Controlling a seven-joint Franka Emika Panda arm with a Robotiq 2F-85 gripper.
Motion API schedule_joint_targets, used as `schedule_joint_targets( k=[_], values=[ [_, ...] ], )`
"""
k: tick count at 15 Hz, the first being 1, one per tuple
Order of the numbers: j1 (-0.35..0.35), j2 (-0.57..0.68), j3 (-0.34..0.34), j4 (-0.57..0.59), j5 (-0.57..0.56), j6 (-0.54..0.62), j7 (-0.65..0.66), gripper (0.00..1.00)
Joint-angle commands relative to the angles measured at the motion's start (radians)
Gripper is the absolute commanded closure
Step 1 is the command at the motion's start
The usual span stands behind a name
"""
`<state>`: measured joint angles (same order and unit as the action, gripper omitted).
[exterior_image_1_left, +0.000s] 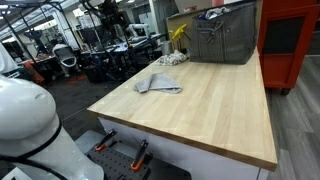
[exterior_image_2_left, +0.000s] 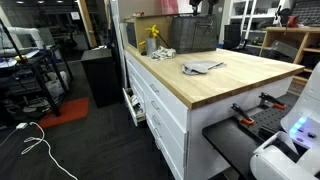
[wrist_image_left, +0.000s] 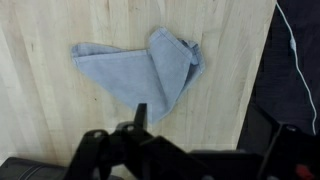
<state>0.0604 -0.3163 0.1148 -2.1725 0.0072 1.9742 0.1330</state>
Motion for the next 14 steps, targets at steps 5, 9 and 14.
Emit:
schedule_joint_targets(
  k=[5, 9, 14],
  values=[
    [0.001, 0.322, -0.008, 0.237, -0.074, -0.075, 0.037, 0.0],
    [0.011, 0.408, -0.017, 0.269, -0.104, -0.076, 0.02, 0.0],
    [0.018, 0.412, -0.018, 0.232, -0.086, -0.04, 0.024, 0.0]
  ],
)
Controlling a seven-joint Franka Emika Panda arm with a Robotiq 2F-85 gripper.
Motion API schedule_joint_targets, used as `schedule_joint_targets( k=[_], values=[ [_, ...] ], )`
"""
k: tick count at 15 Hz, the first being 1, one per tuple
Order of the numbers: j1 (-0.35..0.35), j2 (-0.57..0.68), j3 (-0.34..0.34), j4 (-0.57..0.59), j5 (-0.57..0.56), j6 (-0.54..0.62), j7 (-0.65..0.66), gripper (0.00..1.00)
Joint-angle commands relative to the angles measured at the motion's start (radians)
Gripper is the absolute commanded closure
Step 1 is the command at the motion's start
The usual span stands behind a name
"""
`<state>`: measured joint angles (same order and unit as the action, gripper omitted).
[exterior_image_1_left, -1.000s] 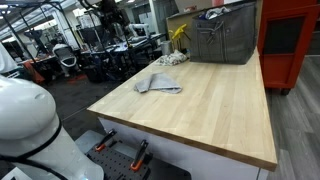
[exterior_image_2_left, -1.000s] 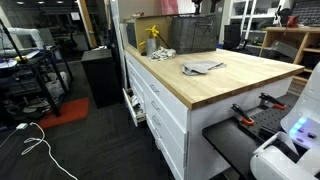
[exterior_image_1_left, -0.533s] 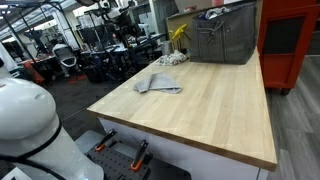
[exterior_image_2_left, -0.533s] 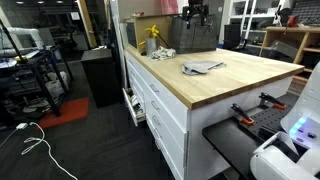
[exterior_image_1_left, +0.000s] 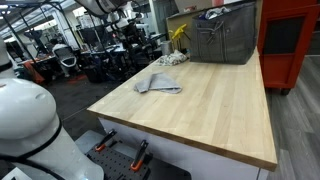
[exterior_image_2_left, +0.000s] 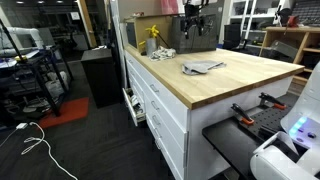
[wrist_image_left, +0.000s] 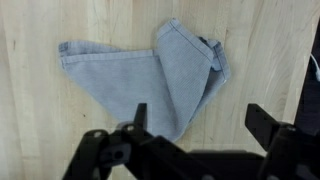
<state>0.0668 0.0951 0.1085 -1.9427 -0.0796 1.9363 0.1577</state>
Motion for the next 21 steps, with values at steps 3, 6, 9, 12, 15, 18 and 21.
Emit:
schedule_joint_targets(
  k=[3, 6, 9, 12, 15, 18, 21],
  values=[
    [0.012, 0.0, -0.011, 0.005, 0.001, -0.004, -0.001, 0.0],
    [0.029, 0.047, -0.008, 0.068, -0.055, -0.023, 0.077, 0.0],
    [0.055, 0.092, -0.007, 0.092, -0.101, -0.016, 0.163, 0.0],
    [0.078, 0.137, -0.011, 0.101, -0.136, -0.013, 0.202, 0.0],
    [0.085, 0.188, -0.02, 0.12, -0.132, -0.025, 0.2, 0.0],
    [0.083, 0.254, -0.032, 0.151, -0.12, -0.034, 0.185, 0.0],
    [0.085, 0.298, -0.044, 0.17, -0.115, -0.042, 0.172, 0.0]
  ],
)
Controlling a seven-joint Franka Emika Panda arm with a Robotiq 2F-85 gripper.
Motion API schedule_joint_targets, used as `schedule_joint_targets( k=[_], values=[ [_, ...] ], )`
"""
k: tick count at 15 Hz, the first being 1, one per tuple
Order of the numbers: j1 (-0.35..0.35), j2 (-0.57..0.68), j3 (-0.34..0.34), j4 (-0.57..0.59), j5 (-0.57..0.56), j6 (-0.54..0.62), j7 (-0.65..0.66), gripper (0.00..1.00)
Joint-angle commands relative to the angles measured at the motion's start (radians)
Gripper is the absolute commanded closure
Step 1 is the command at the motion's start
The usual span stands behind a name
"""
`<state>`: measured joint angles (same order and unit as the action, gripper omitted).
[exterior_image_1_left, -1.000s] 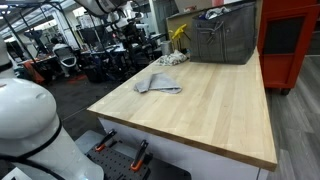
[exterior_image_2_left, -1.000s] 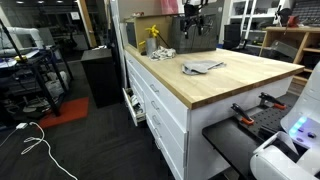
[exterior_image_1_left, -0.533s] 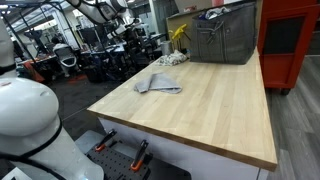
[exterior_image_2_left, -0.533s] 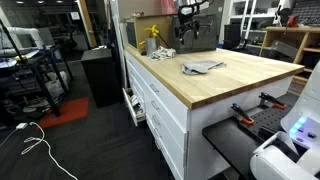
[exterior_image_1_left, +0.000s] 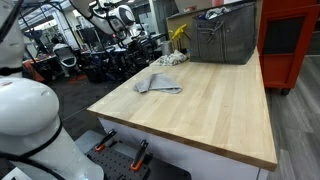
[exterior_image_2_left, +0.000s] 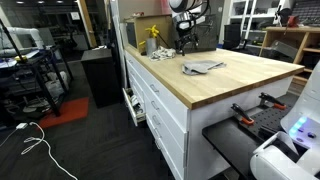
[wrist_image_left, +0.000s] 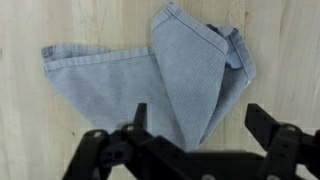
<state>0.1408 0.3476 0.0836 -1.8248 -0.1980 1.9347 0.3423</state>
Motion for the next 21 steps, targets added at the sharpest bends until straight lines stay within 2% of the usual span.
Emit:
schedule_joint_targets(
  k=[1, 9, 18, 19, 21],
  values=[
    [0.011, 0.053, -0.021, 0.051, 0.011, -0.039, -0.016, 0.0],
    [0.038, 0.073, -0.017, 0.03, 0.021, -0.075, -0.012, 0.0],
    [0.07, 0.153, -0.028, 0.094, 0.02, -0.101, 0.056, 0.0],
    [0.072, 0.161, -0.03, 0.102, 0.022, -0.104, 0.06, 0.25],
    [0.073, 0.172, -0.036, 0.114, 0.025, -0.107, 0.072, 0.34]
  ],
)
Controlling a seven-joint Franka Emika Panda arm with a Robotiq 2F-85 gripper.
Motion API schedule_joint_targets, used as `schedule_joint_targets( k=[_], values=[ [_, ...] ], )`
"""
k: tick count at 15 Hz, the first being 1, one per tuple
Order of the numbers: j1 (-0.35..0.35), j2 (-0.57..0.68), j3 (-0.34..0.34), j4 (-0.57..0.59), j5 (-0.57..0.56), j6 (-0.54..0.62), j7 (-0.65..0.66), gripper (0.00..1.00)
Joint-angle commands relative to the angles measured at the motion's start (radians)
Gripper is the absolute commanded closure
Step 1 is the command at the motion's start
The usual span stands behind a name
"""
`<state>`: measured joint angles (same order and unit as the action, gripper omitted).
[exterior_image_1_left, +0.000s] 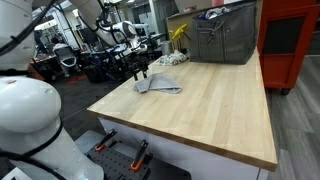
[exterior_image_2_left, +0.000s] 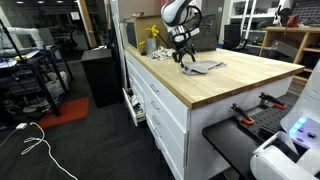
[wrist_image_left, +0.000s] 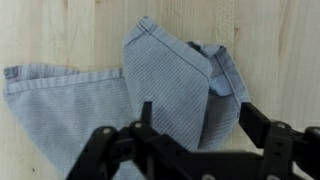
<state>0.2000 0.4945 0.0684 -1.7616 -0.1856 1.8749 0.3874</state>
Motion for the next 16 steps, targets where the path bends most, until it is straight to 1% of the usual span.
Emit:
schedule_joint_targets(
  k=[1, 2, 7, 8, 9, 13, 16],
  values=[
    [0.015, 0.03, -0.025, 0.056, 0.012, -0.048, 0.035, 0.42],
    [0.015, 0.035, -0.029, 0.06, 0.011, -0.049, 0.036, 0.51],
    [0.011, 0.032, -0.041, 0.059, 0.018, -0.049, 0.034, 0.88],
    [0.011, 0.024, -0.04, 0.052, 0.02, -0.05, 0.03, 0.95],
    [0.008, 0.009, -0.039, 0.038, 0.021, -0.045, 0.021, 1.0],
    [0.001, -0.052, -0.034, -0.01, 0.019, -0.036, -0.006, 0.99],
    [-0.003, -0.057, -0.052, 0.007, 0.012, -0.064, 0.029, 0.99]
  ],
)
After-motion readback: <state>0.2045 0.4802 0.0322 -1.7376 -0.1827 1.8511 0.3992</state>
